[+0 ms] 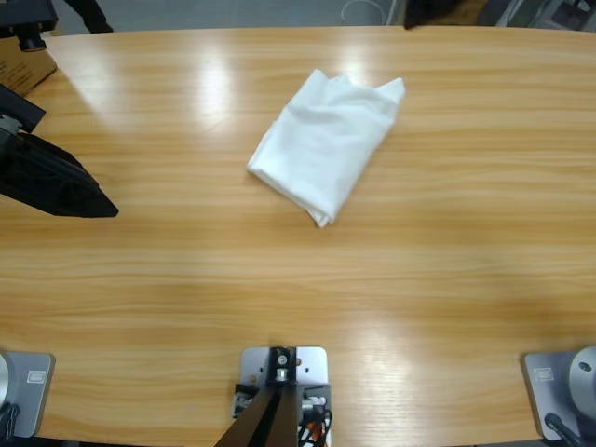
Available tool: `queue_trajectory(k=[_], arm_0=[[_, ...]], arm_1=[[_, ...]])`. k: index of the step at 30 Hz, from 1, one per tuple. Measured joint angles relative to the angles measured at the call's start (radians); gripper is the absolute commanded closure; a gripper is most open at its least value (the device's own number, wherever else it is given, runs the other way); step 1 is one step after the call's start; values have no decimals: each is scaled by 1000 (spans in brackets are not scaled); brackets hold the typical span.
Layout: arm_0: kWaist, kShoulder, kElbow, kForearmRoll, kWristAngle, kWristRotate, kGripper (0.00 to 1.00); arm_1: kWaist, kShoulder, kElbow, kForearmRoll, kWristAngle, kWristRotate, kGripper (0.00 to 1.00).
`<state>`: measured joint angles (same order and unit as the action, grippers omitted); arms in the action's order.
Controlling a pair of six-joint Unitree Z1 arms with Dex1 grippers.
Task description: Fold clothes
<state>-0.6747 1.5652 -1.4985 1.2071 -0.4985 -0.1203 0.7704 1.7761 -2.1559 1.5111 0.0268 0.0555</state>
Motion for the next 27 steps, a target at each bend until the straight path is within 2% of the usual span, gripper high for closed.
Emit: queue_trajectory(k=[15,27], arm_0=[[-63,97,-105,-3,0,-6,234],[-81,115,-104,3,42,4,234]], arm_1=[[-3,-88,140,0,44,20,0],[-3,-121,216,0,92,23,0]])
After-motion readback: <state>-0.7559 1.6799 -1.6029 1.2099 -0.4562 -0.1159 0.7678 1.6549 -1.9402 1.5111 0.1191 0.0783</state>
